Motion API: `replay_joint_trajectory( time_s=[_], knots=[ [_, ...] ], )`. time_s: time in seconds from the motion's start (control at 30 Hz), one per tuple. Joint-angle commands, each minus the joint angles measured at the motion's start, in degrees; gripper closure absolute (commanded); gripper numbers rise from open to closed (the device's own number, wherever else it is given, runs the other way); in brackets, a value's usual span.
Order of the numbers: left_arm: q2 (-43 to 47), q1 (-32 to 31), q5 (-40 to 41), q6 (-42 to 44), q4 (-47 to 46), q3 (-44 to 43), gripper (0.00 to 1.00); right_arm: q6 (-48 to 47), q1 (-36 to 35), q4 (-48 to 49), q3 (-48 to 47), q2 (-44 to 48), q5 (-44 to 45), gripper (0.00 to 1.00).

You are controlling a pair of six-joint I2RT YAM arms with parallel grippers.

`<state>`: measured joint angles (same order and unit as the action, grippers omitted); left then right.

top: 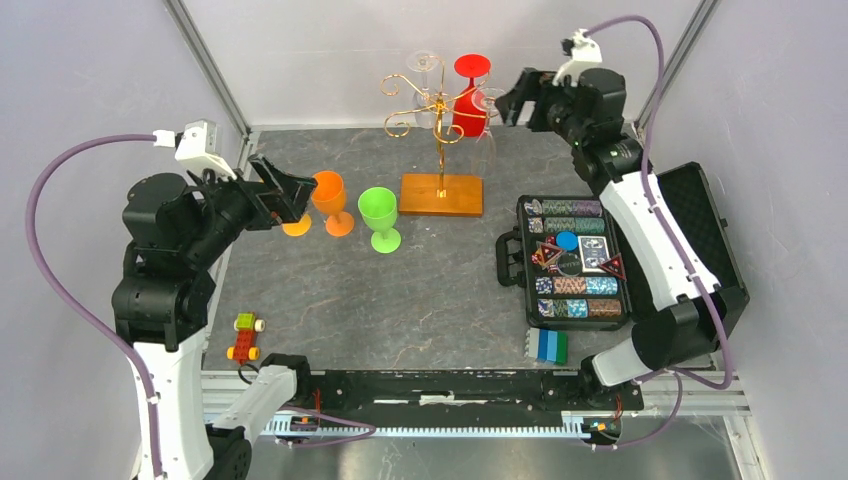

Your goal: Take the wine glass off the wine glass rack

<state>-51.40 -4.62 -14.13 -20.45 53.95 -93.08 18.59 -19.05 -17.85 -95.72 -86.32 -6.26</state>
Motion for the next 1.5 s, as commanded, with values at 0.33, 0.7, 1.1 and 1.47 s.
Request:
replay_joint_trajectory(
  time_s=[0.33, 0.7, 1.1, 1.47],
  knots=[
    [0.11, -0.12, 3.21, -0.02, -4.95, 3.34, 0.00, 40.54, 13.11, 51.13, 30.70, 4.69, -15.72, 0.13],
    [0.20, -0.12, 4.08, -0.99, -5.60, 3.52, 0.00, 44.66, 13.25, 51.45, 27.41, 2.29, -16.61, 0.17],
    [0.22, -0.17, 3.84, -1.79, -6.14, 3.95, 0.00, 47.92, 11.67, 48.34, 19.04, -5.00, -18.59, 0.35],
    [0.16, -0.17, 4.22, -1.93, -6.49, 4.74, 0.00, 41.22, 9.78, 31.93, 9.39, -9.50, -15.82, 0.41]
  ],
)
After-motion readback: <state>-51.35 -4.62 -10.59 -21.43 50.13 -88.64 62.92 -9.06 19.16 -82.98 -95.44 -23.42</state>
